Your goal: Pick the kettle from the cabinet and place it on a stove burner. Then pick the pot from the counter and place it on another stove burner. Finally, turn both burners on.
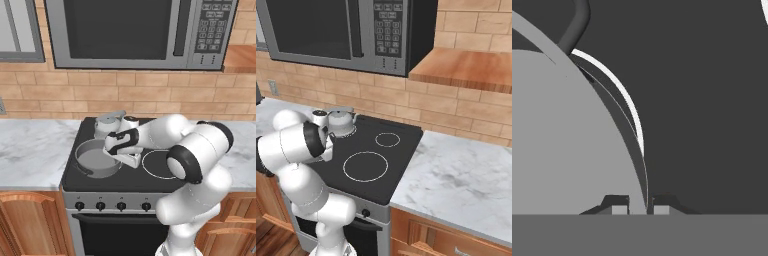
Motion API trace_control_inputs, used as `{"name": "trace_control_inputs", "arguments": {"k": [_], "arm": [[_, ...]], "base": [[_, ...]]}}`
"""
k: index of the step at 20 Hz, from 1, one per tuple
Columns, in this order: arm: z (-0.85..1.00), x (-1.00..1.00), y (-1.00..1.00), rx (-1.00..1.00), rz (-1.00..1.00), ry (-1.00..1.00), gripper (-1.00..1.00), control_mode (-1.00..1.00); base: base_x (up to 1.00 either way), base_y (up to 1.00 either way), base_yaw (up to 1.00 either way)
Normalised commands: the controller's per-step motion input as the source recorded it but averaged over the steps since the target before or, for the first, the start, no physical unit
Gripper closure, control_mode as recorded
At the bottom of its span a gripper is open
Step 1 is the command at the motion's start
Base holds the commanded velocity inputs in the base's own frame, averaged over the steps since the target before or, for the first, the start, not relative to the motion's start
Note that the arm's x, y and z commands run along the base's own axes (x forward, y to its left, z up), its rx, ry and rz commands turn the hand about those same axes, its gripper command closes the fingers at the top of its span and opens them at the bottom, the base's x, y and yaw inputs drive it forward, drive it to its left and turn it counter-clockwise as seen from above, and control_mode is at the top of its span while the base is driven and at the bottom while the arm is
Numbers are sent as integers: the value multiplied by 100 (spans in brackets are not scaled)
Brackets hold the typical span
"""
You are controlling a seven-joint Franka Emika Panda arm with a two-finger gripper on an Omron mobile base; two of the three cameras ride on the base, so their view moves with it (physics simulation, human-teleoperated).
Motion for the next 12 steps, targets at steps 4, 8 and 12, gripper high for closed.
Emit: {"name": "trace_control_inputs", "arguments": {"k": [4,8,12], "arm": [[-3,0,0,0,0,0,100,-100],[-1,0,0,0,0,0,100,-100],[0,4,-2,0,0,0,100,-100]], "base": [[0,0,0],[0,0,0],[0,0,0]]}}
